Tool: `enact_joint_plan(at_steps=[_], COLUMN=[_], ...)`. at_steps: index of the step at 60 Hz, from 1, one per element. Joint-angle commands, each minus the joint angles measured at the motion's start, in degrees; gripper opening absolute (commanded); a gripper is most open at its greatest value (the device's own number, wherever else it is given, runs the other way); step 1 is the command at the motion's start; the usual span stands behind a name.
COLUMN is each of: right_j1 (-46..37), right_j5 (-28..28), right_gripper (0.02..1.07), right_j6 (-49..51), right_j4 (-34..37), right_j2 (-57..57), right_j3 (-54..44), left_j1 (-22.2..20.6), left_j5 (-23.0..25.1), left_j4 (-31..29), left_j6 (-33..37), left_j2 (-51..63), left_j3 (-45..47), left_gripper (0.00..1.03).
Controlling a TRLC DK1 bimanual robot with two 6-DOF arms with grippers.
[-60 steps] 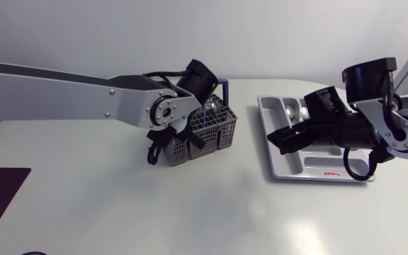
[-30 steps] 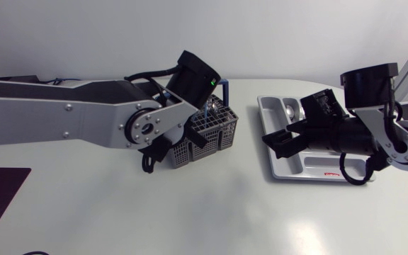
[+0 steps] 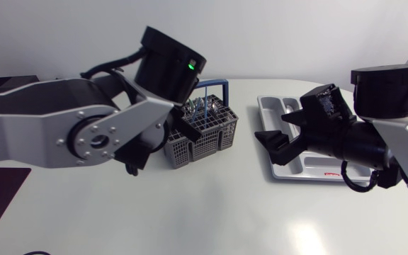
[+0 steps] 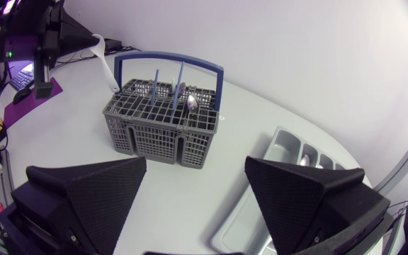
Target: Unload the cutlery basket into the drawer organizer.
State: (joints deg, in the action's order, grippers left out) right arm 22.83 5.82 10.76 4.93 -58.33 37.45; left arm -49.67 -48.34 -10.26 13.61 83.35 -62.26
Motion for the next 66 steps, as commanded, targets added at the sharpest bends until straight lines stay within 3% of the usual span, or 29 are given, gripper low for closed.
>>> enact_joint_plan(at_steps=[1,5,14,19,24,34,46,66], right_j1=[0.99,1.78,4.33,5.65,6.88,9.16,12.24,13.82], right_j5=[-1.08,-1.08,-0.90,-0.64,-0.55,-0.55,-0.99,-1.25], right_gripper=[1.02,1.02,1.02,1.02,1.02,1.02,0.99,0.92], right_j6=[0.57,0.92,2.77,2.77,2.42,1.36,0.57,0.57], right_j4=[0.08,0.26,0.61,0.61,1.05,1.49,1.58,0.96], right_j2=[1.64,2.87,5.68,6.82,7.26,6.21,3.04,-3.37], right_j3=[-0.63,-0.45,-0.54,-0.36,0.52,2.63,4.91,7.81], left_j1=[-0.25,-0.25,1.07,2.74,5.99,11.09,12.23,11.53], left_j5=[-0.53,1.32,11.25,18.45,29.18,43.50,52.20,57.30], left_j4=[2.26,2.79,1.82,-2.04,-5.65,-10.48,-14.00,-18.13], left_j6=[2.04,2.57,-0.86,-5.08,-9.48,-14.92,-17.30,-18.79], left_j2=[-4.78,-6.97,-11.19,-11.63,-11.02,-6.18,-0.12,6.03], left_j3=[1.26,1.09,-0.23,-2.16,-4.36,-8.32,-12.18,-19.04], left_gripper=[0.13,0.13,0.13,0.13,0.13,0.13,0.13,0.13])
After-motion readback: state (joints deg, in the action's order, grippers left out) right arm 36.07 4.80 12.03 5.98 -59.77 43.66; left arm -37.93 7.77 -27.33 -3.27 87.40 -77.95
